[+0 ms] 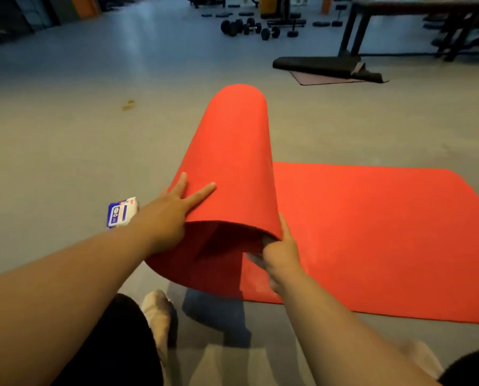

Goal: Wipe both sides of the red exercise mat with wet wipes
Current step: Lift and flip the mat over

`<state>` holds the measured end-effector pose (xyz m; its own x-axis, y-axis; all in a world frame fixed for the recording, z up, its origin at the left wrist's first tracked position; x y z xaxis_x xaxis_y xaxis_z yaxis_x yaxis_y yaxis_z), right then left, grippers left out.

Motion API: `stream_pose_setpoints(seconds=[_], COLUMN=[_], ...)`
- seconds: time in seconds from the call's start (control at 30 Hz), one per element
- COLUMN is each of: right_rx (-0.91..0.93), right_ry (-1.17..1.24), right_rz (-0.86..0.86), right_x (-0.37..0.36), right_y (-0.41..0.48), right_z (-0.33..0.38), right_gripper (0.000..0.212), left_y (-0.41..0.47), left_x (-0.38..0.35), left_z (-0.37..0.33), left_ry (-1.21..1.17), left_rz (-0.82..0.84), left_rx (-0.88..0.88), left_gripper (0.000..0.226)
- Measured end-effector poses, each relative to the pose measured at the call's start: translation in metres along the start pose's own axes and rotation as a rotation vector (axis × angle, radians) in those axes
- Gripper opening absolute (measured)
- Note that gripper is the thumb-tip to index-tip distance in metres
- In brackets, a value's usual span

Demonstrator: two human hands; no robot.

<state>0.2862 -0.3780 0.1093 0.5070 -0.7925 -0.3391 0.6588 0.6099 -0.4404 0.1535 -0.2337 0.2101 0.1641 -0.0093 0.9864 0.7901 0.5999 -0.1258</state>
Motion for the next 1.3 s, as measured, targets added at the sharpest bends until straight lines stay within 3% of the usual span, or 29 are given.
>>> stream_pose_setpoints(seconds=[0.17, 0.3, 0.37, 0.47, 0.53, 0.6, 0.67, 0.73, 0.8, 0.9, 1.0, 1.07, 1.17, 1.23, 1.3], right_rx=[-0.005, -0.156, -0.013, 0.251, 0.238, 0.128, 0.055, 0.135, 0.295, 0.389, 0.133, 0.018, 0.296, 0.537, 0.576], right_ry=[-0.61, -0.984, -1.156, -1.363, -1.493, -1.555, -1.584, -1.606, -1.65, -1.651, -1.758, -1.807, -1.786, -1.76, -1.717], right_rz=[0.091, 0.151, 0.114, 0.028, -0.018, -0.088, -0.128, -0.101, -0.036, -0.119, -0.276, -0.253, -0.047, 0.041, -0.04], right_x=[0.019, 0.065, 0.081, 0.091, 0.102, 0.124, 0.14, 0.128, 0.096, 0.083, 0.146, 0.173, 0.14, 0.108, 0.113], right_y=[-0.008, -0.018, -0.024, -0.027, -0.022, -0.017, -0.012, -0.011, -0.015, -0.01, 0.003, -0.003, -0.017, -0.022, -0.015], right_z=[-0.062, -0.067, -0.044, -0.007, 0.007, 0.02, 0.037, 0.048, 0.054, 0.073, 0.101, 0.112, 0.103, 0.096, 0.104], right_gripper=[0.093, 0.106, 0.108, 0.101, 0.092, 0.091, 0.093, 0.095, 0.095, 0.084, 0.08, 0.091, 0.099, 0.093, 0.086], left_y=[-0.015, -0.007, -0.001, 0.007, 0.009, 0.009, 0.009, 0.0, -0.002, 0.009, 0.014, 0.019, 0.014, 0.016, 0.025], left_x=[-0.037, -0.072, -0.077, -0.065, -0.044, -0.04, -0.052, -0.071, -0.075, -0.046, -0.046, -0.077, -0.115, -0.114, -0.084], left_z=[0.005, -0.04, -0.084, -0.154, -0.177, -0.16, -0.111, -0.063, -0.053, -0.08, -0.119, -0.108, -0.093, -0.105, -0.122], left_ry=[0.064, 0.175, 0.204, 0.137, 0.051, 0.03, 0.025, -0.061, -0.192, -0.324, -0.333, -0.338, -0.584, -0.538, -0.456], left_rz=[0.188, 0.303, 0.327, 0.246, 0.071, -0.076, -0.065, 0.091, 0.134, -0.091, -0.135, -0.058, 0.065, 0.068, -0.036], left_rx=[-0.071, -0.148, -0.207, -0.328, -0.394, -0.374, -0.191, 0.049, 0.152, 0.146, -0.062, 0.026, 0.292, 0.304, 0.259], left_gripper=[0.094, 0.083, 0.079, 0.075, 0.078, 0.091, 0.098, 0.094, 0.081, 0.074, 0.078, 0.089, 0.08, 0.071, 0.069])
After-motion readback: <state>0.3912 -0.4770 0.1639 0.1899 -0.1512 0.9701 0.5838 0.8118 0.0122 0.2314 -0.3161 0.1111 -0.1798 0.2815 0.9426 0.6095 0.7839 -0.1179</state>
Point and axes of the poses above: each hand's wrist, its own y-axis towards the middle knuckle, its own x-axis out of the back of the hand, z = x × y, the point moved 8 cm from there along y, towards the middle knuckle, and after that the axes turned 5 degrees about y, right-handed, at the moved point
